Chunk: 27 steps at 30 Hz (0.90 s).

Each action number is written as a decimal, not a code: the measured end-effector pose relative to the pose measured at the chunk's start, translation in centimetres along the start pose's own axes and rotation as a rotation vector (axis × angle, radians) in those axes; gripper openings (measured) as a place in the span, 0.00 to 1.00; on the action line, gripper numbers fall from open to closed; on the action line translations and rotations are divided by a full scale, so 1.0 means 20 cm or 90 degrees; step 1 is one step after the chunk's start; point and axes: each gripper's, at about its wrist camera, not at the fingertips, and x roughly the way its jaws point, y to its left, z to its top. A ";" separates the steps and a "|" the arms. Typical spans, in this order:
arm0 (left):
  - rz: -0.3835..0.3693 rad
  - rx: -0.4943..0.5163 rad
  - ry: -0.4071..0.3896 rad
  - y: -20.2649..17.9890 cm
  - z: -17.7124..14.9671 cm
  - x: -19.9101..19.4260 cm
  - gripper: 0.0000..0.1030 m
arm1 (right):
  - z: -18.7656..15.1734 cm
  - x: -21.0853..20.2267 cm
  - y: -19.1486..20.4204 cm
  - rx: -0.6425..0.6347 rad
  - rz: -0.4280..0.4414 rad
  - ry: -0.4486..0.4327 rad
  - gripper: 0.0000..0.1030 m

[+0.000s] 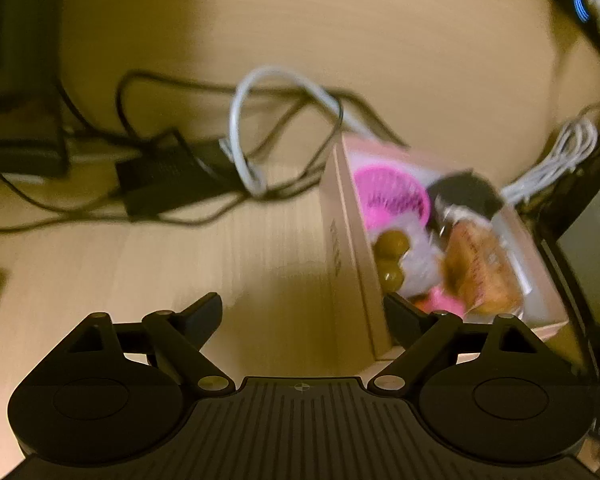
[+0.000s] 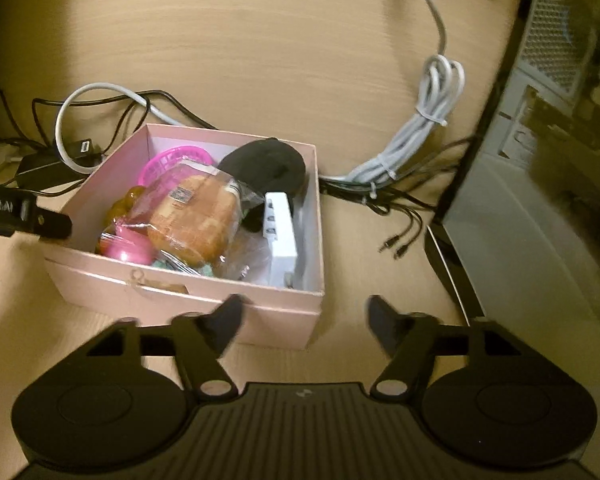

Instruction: Organize objects

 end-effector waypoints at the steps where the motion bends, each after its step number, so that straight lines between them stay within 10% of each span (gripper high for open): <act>1: 0.003 0.004 -0.029 -0.01 0.00 -0.06 0.85 | -0.02 -0.03 -0.01 0.012 0.004 0.006 0.83; 5: -0.032 0.025 -0.123 -0.03 -0.10 -0.31 0.84 | -0.16 -0.16 0.00 0.043 0.009 0.048 0.96; 11: -0.079 0.099 -0.049 -0.09 -0.44 -0.43 0.84 | -0.41 -0.34 0.08 0.035 0.007 0.086 1.00; 27: 0.051 0.084 -0.064 -0.24 -0.85 -0.42 0.84 | -0.58 -0.19 -0.07 0.081 0.067 0.046 1.00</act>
